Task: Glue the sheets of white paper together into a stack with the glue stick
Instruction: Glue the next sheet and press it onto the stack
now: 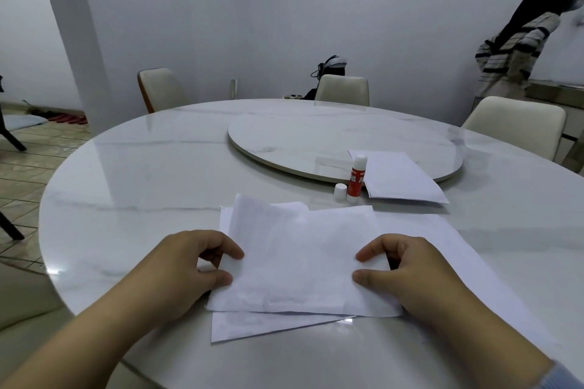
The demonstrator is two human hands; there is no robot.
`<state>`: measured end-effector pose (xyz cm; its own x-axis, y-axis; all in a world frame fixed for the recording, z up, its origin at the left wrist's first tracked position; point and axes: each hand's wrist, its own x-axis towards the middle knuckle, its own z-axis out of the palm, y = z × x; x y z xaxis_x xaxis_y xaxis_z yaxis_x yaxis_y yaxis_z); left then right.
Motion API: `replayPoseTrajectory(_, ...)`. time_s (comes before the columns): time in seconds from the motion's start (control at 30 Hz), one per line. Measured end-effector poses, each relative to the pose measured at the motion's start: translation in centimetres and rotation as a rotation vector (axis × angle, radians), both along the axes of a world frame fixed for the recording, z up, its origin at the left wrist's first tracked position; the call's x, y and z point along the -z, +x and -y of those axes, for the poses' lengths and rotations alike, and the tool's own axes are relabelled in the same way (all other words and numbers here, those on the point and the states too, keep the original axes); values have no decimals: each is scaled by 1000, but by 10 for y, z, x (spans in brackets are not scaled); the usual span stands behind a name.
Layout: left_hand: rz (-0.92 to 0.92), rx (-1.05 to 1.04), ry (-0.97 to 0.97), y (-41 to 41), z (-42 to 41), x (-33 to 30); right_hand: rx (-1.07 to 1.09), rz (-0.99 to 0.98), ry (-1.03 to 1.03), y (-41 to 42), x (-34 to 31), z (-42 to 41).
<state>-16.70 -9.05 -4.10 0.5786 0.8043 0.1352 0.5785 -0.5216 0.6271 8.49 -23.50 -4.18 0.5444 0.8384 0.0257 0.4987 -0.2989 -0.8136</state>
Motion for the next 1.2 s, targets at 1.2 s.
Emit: replayPoseTrajectory(1.2,-540,-77,199,70,9,26,-158,645,-418,-18,32,-45)
